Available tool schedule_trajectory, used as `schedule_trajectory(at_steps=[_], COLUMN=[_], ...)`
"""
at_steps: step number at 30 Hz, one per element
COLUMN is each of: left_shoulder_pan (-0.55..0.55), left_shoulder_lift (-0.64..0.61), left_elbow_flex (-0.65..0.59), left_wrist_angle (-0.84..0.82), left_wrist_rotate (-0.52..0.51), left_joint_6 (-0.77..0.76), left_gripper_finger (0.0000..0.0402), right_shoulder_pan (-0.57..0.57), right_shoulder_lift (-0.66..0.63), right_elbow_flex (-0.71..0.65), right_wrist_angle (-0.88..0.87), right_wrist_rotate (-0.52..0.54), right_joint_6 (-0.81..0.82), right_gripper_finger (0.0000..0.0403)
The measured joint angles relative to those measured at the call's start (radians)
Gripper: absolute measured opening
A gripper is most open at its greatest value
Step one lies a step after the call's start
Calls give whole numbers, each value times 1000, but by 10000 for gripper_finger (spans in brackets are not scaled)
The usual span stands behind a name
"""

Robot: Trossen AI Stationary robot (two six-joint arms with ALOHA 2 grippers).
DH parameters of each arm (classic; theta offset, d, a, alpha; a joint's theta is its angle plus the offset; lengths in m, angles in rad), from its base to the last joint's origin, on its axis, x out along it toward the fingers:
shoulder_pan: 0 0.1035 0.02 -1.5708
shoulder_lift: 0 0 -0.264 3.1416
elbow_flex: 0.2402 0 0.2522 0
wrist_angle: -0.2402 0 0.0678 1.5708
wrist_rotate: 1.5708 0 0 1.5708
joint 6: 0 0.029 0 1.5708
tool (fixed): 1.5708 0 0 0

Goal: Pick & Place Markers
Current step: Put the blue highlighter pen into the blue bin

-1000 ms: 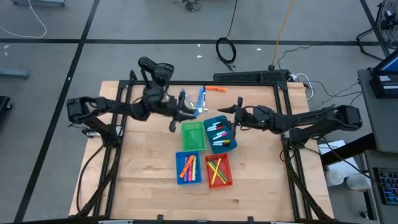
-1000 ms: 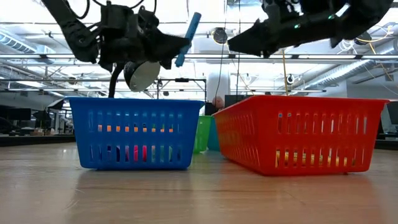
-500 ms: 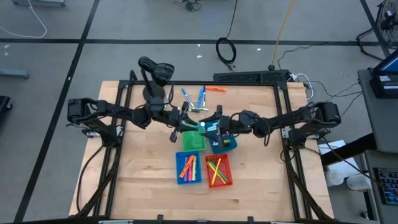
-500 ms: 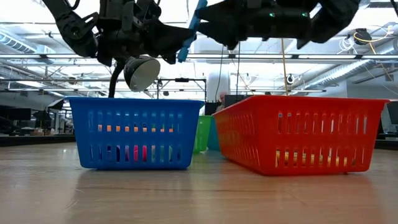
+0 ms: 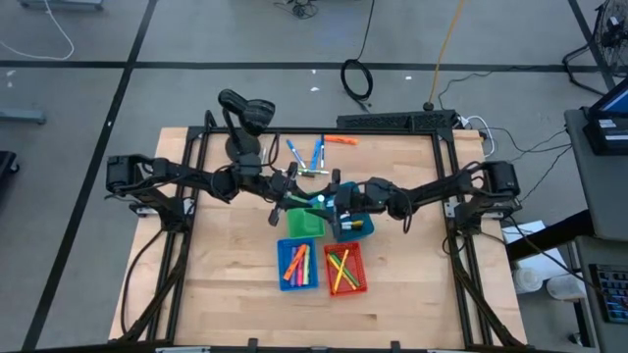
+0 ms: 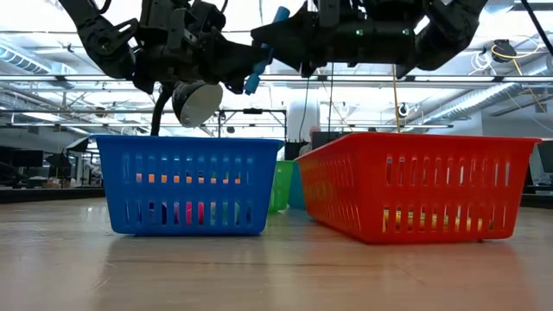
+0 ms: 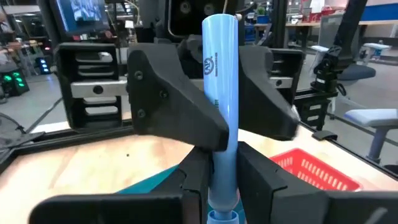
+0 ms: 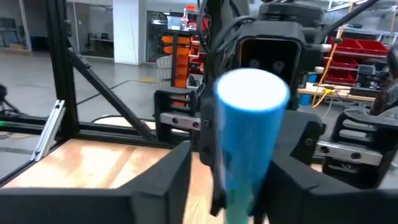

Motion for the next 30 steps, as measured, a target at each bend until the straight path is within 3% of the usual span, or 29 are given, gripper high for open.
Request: schedule_trajectory(at_steps=[6,9,15,20,30], left_shoulder_pan=[-1,-6,-26,-47,-69], left_shoulder_lift=[0,1,1,1,0], left_elbow_flex=[2,2,1,1,6], left_wrist_angle=[-1,5,4,2,28], left_wrist_rotate=[1,-2,-3,-2,-27], left_joint_6=[1,-8,-12,-62,-56], left_gripper_finger=[60,71,159,207,231], right_shoulder_pan=[-1,0,1,1,-8], right_shoulder_lift=[-31,-32,-47,-71,-103], right_elbow_flex=[0,0,-1,-1,-1], right_wrist_angle=[-53,-45,-50,-55,-145], right_wrist_rotate=[6,5,-7,-5,-6], right_joint_6=[-26,-46,-42,-47,-12], right_gripper_finger=[43,43,43,43,43])
